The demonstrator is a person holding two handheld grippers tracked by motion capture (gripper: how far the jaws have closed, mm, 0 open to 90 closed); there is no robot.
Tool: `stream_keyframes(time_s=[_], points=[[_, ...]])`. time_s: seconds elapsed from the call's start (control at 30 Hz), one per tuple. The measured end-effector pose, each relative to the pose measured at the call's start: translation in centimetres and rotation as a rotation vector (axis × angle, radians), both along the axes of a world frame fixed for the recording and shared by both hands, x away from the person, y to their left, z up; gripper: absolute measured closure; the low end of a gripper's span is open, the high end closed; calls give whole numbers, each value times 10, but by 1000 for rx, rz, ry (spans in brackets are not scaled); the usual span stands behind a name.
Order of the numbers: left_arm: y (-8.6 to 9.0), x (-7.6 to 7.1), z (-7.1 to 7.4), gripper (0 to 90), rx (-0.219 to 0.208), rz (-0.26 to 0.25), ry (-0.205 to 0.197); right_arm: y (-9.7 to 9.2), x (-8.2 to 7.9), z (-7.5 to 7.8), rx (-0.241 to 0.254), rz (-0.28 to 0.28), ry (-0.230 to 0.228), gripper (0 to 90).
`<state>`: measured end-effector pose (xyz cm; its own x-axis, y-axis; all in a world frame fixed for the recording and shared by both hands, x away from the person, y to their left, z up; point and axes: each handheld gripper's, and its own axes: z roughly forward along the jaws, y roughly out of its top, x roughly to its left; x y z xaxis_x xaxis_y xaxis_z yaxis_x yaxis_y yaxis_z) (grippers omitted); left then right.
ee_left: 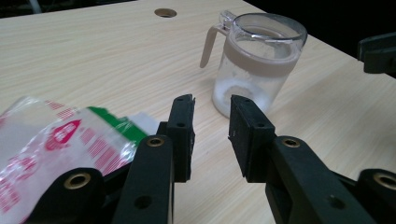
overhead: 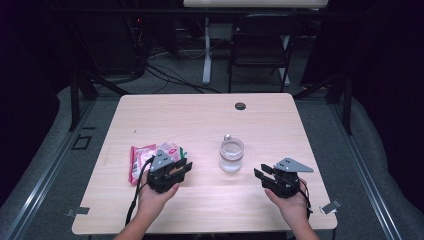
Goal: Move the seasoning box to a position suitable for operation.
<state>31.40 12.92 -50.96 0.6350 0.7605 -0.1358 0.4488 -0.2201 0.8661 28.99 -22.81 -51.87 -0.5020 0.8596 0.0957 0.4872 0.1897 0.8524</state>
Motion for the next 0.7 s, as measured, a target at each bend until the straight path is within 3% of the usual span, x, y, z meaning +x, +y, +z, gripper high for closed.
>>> stream_keyframes(time_s=[0.17, 0.23, 0.37, 0.53, 0.57, 0.7], points=[[-18, 12, -1, 683, -37, 30, 45, 5, 12, 4, -2, 6, 6, 676], [-32, 19, -2, 682, -16, 49, 47, 11, 21, 5, -22, 1, 9, 721], [-45, 25, -5, 731, 19, 66, 53, 17, 35, 3, -37, -4, 4, 782], [-61, 34, -11, 882, 50, 73, 72, 18, 54, -7, -28, -2, 28, 874], [-67, 37, -14, 892, 84, 76, 68, 19, 57, -8, -39, 0, 31, 889], [-79, 47, -19, 900, 94, 87, 83, 25, 69, -12, -64, 15, 31, 900]])
